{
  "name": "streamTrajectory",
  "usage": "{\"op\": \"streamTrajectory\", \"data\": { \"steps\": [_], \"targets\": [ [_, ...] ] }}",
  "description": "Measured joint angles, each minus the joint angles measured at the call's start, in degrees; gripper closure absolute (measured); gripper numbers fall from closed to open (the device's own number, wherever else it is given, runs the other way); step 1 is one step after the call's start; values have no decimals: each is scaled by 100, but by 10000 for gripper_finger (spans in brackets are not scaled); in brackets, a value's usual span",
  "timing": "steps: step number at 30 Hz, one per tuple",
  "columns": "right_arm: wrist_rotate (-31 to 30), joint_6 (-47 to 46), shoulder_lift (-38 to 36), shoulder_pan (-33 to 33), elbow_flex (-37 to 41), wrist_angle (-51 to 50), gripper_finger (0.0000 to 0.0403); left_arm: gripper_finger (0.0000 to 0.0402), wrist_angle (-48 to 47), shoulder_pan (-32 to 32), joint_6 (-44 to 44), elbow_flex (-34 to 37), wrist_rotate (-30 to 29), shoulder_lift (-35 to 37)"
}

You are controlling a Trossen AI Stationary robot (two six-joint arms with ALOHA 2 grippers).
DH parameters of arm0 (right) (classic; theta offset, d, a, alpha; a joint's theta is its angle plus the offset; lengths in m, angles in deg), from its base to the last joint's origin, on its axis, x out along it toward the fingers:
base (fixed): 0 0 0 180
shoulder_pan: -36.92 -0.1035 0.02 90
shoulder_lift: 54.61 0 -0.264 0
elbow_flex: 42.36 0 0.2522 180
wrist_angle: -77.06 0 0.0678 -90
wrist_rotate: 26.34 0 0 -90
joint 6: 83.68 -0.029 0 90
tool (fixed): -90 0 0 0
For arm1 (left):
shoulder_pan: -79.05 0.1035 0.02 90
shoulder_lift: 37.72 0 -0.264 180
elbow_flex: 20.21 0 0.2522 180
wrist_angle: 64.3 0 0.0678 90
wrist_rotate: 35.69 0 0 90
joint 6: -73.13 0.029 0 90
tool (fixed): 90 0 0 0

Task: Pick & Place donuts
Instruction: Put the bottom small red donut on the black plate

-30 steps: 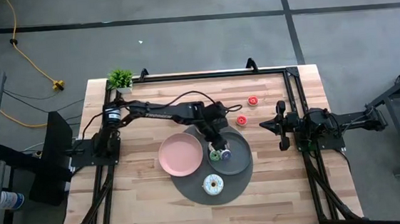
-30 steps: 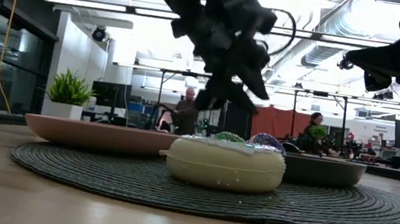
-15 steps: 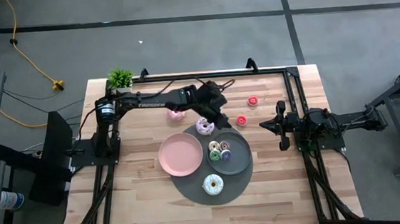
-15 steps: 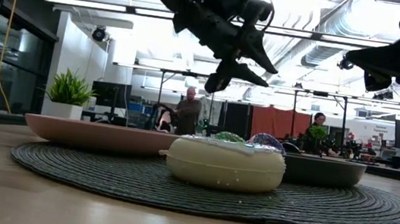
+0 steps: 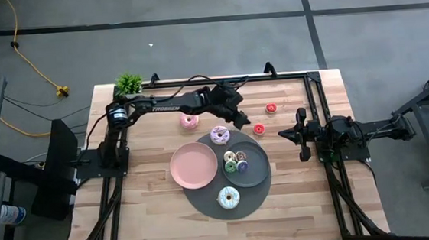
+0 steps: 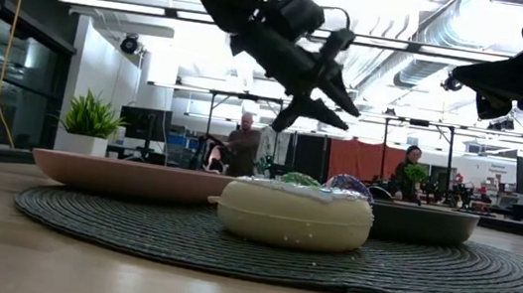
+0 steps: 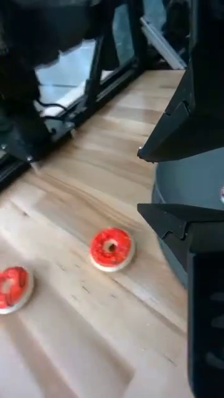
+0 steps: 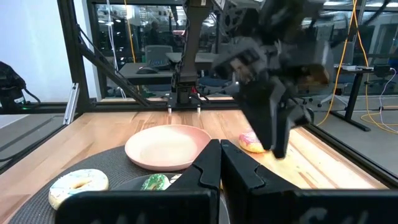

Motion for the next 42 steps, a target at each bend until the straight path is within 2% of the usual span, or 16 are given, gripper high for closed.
{"op": "streamTrajectory", "data": {
  "steps": [3, 6, 14, 18, 23, 30, 32, 34, 36, 38, 42],
  "targets": [
    [0, 0, 0, 1, 0, 1, 402, 287, 286, 19, -61, 10, 95, -149],
    [0, 0, -2, 1, 1, 2, 402, 269, 416, 20, -167, 18, 215, -198],
    [-2, 0, 24, 0, 1, 0, 402, 155, 595, 74, -757, 2, -52, -360],
    [-2, 0, 24, 1, -1, 0, 402, 120, 507, 98, -1006, -5, -148, -498],
    [0, 0, 24, 1, 1, 2, 402, 113, 490, 98, -1123, -421, -283, -843],
    [-2, 0, 41, 0, 0, -10, 402, 112, -609, 96, -1137, -1235, -483, -1188],
    [0, 0, 39, 0, -1, 2, 402, 112, -501, 96, -1125, -1509, -540, -1426],
    [-2, 0, 39, 0, 0, 0, 402, 112, -849, 98, -1128, -1635, -418, -1474],
    [0, 0, 39, -1, 0, -1, 402, 112, -635, 77, -1120, -1875, -425, -1680],
    [-1, 0, 39, 1, -1, 0, 402, 112, -952, 58, -1124, -1938, -348, -1721],
    [-1, 0, 37, -1, -1, 0, 402, 112, -997, 52, -1136, -2052, -286, -1863]
  ]
}}
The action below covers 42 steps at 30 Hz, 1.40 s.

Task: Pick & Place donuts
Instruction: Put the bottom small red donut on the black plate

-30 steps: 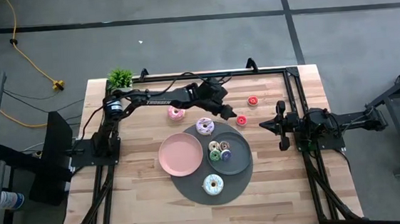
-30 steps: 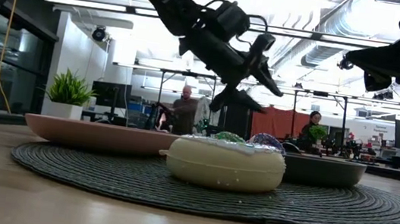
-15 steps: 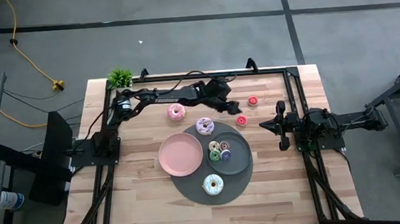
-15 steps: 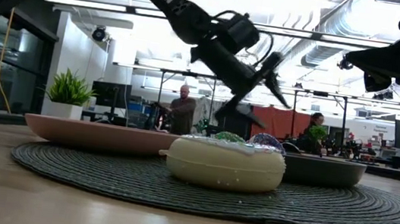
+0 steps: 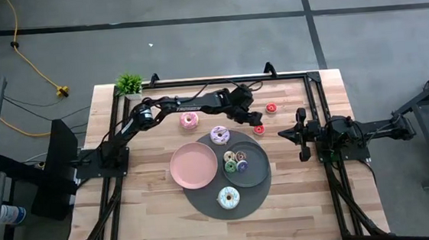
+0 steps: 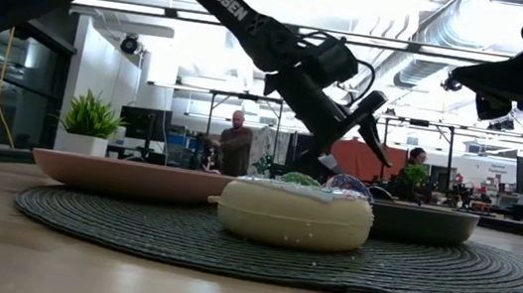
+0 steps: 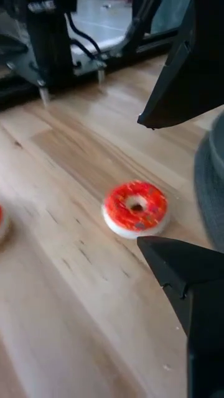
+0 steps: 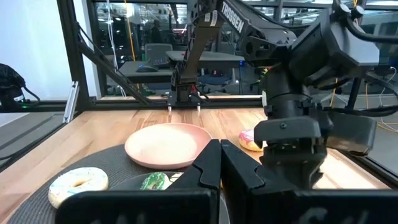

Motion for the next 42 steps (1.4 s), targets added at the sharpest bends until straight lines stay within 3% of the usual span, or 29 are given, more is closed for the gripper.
{"op": "streamTrajectory", "data": {
  "steps": [9, 17, 42],
  "targets": [
    [0, 0, 0, 1, 1, 0, 402, 112, -181, 9, 162, 0, -216, -1],
    [1, 0, -1, 2, 1, 0, 402, 112, -128, 6, -4, 8, 158, -288],
    [-1, 0, -2, 1, 2, 0, 402, 112, 166, -70, -132, 2, 13, -305]
  ]
}}
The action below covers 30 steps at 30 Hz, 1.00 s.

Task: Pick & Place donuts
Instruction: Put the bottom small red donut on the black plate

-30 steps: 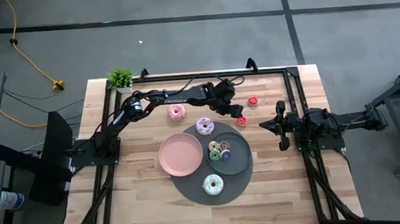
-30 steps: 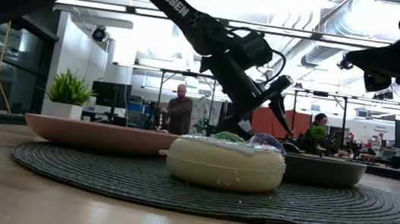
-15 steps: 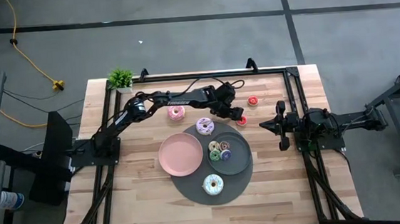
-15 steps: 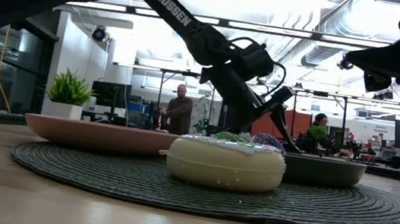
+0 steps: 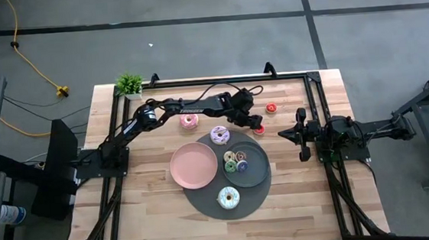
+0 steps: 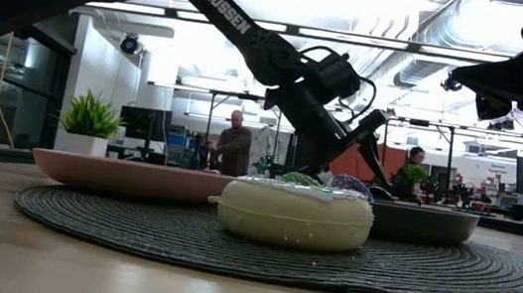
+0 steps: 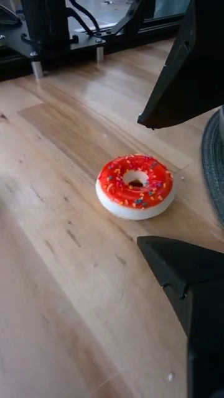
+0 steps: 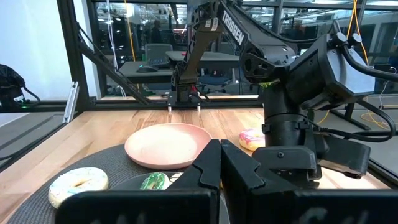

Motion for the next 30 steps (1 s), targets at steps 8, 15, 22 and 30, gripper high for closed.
{"op": "streamTrajectory", "data": {
  "steps": [8, 15, 22, 30],
  "targets": [
    [1, 0, 0, 2, 0, 0, 402, 112, 14, -19, 0, -1, 5, -17],
    [2, 0, 1, -1, -1, 4, 402, 113, 90, -81, -5, -11, -21, -94],
    [0, 0, 0, 0, 0, 0, 402, 113, 172, -116, -25, -4, -54, -97],
    [0, 0, 0, 2, -2, -2, 402, 112, 352, -184, -147, -7, -47, -177]
  ]
}}
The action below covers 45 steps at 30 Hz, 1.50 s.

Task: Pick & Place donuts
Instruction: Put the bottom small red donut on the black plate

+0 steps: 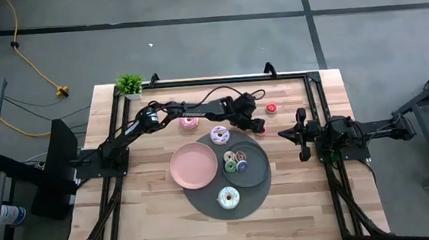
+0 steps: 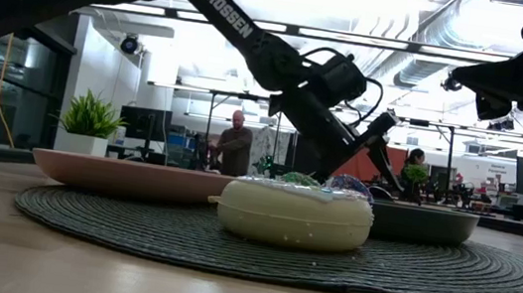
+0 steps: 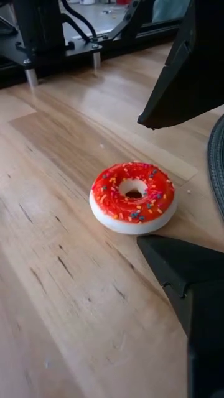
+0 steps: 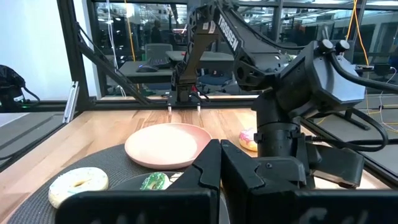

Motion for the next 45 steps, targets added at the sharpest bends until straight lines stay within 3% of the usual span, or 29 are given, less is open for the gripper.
{"op": "streamTrajectory", "data": {
  "steps": [8, 23, 45],
  "targets": [
    [0, 0, 0, -2, 0, 1, 402, 118, -7, -6, -2, -2, -71, -2],
    [0, 0, 0, -1, 1, 2, 402, 228, -65, -4, -2, 7, -120, -22],
    [2, 0, 0, -1, 1, 2, 402, 309, -11, -9, -2, 9, -213, -26]
  ]
}}
